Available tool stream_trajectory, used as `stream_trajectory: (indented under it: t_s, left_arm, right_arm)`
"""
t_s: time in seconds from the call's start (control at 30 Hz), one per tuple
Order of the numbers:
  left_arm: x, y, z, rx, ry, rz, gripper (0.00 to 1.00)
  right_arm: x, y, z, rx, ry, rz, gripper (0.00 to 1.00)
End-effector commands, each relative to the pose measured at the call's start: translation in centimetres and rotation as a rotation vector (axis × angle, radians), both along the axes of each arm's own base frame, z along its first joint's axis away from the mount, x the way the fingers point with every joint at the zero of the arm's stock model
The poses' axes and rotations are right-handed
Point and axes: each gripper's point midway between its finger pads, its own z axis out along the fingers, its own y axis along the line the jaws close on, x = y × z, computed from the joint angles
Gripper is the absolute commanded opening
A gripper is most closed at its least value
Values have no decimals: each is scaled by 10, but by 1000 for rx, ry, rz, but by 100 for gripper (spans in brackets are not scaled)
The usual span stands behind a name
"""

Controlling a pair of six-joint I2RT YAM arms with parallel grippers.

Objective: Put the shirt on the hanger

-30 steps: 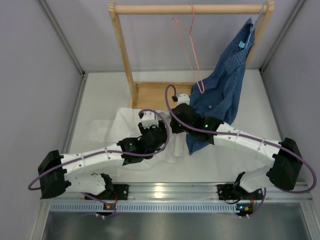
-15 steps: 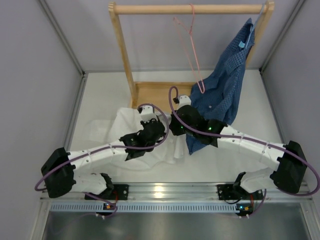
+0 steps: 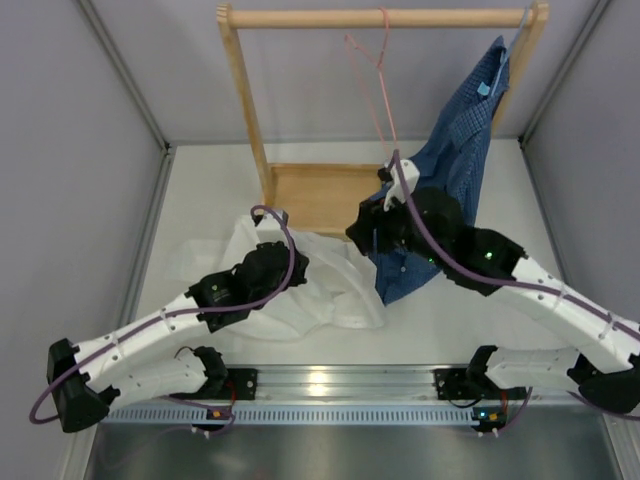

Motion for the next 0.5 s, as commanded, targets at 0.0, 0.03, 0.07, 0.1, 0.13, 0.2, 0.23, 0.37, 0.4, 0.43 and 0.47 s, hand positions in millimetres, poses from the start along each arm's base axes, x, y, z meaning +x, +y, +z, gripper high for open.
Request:
stream_trajectory:
  t_s: [0.0,0.03,0.07,0.1,0.13,0.2,0.23,0.37,0.4,0.43,0.47]
  left_arm:
    - [-9,1,12,-5,1,-56,0]
    - [-10,2,14,-9,-2,-56,0]
    - [-10,2,14,-9,-5,-55,0]
    - [-9,2,13,-5,-2,-54,0]
    - [-9,1,11,-2,5,-54,0]
    - [-11,-3,6,4,22,-71,0]
    - [-11,-4,4,7,28,-74,0]
    - [-11,-8,-4,2,61,-68,0]
    - [-12,-9,-6,1,69,-71,0]
    - [-12,-10,-4,-4,69,-73,0]
    - [-11,-11,-4,-3,70,-74,0]
  right_arm:
    - [16,-46,81,-32,-167,-129,57]
    - [23,-50,87,-64,-181,-144,56]
    - [27,-55,95,-73,-191,-166,56]
    - [32,-66,121,-43,-222,-197,55]
    - [37,-70,121,-79,-222,-208,54]
    - [53,-80,139,-82,-241,-247,52]
    - [58,-86,138,-114,-240,-252,52]
    - [88,-86,129,-144,-186,-189,54]
    - [101,-88,122,-162,-169,-202,53]
    - [106,-87,120,-174,-168,-194,51]
    - [110,-86,115,-187,-156,-192,49]
